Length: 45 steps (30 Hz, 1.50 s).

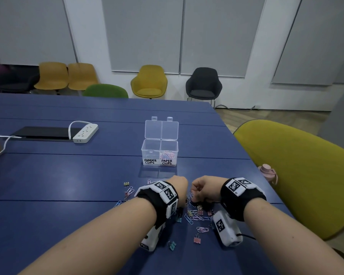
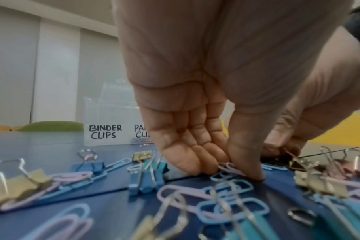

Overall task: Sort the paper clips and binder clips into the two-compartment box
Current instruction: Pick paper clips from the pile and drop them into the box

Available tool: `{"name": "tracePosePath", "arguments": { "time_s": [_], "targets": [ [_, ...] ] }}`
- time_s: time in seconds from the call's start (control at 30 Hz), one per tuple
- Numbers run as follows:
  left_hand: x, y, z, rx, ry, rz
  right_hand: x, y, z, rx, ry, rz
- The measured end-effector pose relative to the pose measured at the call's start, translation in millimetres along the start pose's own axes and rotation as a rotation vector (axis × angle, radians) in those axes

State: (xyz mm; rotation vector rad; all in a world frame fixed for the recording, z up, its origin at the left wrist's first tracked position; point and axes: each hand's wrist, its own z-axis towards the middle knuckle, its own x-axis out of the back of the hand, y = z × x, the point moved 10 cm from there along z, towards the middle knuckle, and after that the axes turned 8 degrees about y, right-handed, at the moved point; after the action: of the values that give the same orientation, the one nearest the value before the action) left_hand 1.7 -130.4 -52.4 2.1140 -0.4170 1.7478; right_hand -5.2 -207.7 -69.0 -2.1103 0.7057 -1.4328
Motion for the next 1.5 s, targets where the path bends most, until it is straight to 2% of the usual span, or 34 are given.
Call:
{"name": "tracePosePath", "arguments": {
  "time_s": [0.23, 0.33, 0.43, 0.57, 0.63, 0.7, 0.77, 0.87, 0.93, 1.03, 1.13, 1.27, 1.33, 1.43, 1.5],
  "targets": [
    [-2.5, -10.6, -10.4, 0.003, -0.053, 0.053, 1.5, 7.5, -2.9, 0.009, -0.004, 0.15],
    [11.5, -15.5, -18.4, 0.015, -0.005, -0.114, 2.6, 13.3, -4.6, 0.003, 0.012, 0.295],
    [28.6, -30.0, -28.4, 0.066, 0.041, -0.541, 9.7, 12.6, -13.4, 0.002, 0.038, 0.546],
    [22.9, -52.0, -38.4, 0.317, -0.045, -1.57, 22.3, 0.1, -34.3, 0.027, 0.021, 0.911],
    [21.5, -60.3, -41.0, 0.41, -0.07, -1.807, 25.6, -5.1, -42.7, 0.026, 0.031, 1.113],
    [21.0, -63.5, -42.3, 0.447, -0.092, -1.866, 24.8, -4.4, -47.6, -0.011, 0.078, 1.231],
    [17.9, -59.7, -42.8, 0.447, -0.121, -1.816, 21.0, -4.4, -52.2, -0.059, 0.117, 1.308],
    [12.8, -51.2, -40.0, 0.416, -0.092, -1.553, 11.3, -1.4, -54.6, -0.161, 0.141, 1.352],
    [16.2, -49.2, -37.1, 0.338, -0.029, -1.209, 4.6, 2.2, -53.8, -0.208, 0.141, 1.3],
    [23.2, -39.9, -35.9, 0.117, 0.017, -0.561, 0.8, 8.8, -51.5, -0.231, 0.174, 1.131],
    [22.0, -27.4, -40.4, 0.012, 0.008, -0.238, 3.3, 8.1, -54.2, -0.206, 0.204, 0.937],
    [13.1, -18.0, -40.3, -0.023, -0.035, -0.123, 4.1, 10.4, -56.5, -0.193, 0.205, 0.609],
    [9.2, -16.6, -39.4, -0.023, -0.051, -0.089, 7.9, 4.5, -57.0, -0.118, 0.195, 0.312],
    [4.9, -15.3, -38.3, -0.024, -0.07, -0.043, 4.5, -15.8, -59.9, 0.081, 0.105, -0.265],
    [3.4, -14.5, -38.1, -0.033, -0.08, 0.0, -2.6, -21.8, -63.9, 0.121, 0.045, -0.466]
  ]
}}
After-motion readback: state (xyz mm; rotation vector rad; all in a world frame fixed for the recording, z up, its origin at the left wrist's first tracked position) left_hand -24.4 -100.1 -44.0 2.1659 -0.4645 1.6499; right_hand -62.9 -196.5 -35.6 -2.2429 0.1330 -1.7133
